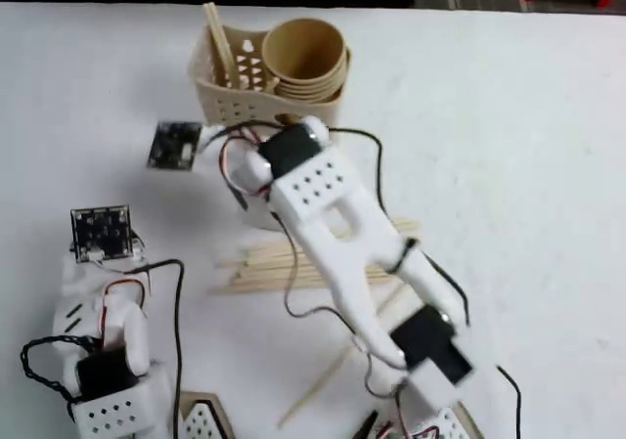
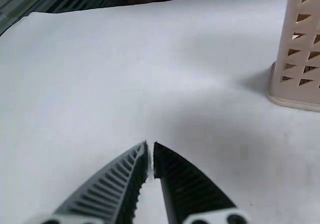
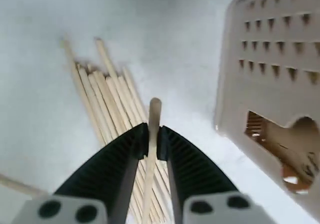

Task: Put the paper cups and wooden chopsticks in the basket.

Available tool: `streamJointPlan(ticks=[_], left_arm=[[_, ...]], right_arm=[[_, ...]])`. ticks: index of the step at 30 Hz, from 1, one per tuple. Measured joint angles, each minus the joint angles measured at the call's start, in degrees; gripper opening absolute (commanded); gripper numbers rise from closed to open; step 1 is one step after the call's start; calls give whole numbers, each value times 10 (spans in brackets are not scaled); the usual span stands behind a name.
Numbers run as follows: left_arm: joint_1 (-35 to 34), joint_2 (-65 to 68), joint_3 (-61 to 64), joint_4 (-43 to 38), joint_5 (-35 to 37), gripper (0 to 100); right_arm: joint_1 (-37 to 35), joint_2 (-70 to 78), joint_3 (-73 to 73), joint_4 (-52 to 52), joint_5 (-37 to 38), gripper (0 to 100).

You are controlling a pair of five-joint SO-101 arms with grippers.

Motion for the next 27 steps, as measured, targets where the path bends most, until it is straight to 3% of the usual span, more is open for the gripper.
streamJointPlan(ticks=[7, 14, 21, 27], left_arm=[[0, 0, 0, 0, 0, 50], [0, 0, 0, 0, -2, 50], [0, 0, 0, 0, -3, 50], [0, 0, 0, 0, -3, 50]], right_arm=[[-37, -105, -127, -11, -93, 19], [-47, -119, -282, -107, -180, 19], [-39, -120, -309, -257, -255, 19], [9, -83, -309, -323, -277, 19]])
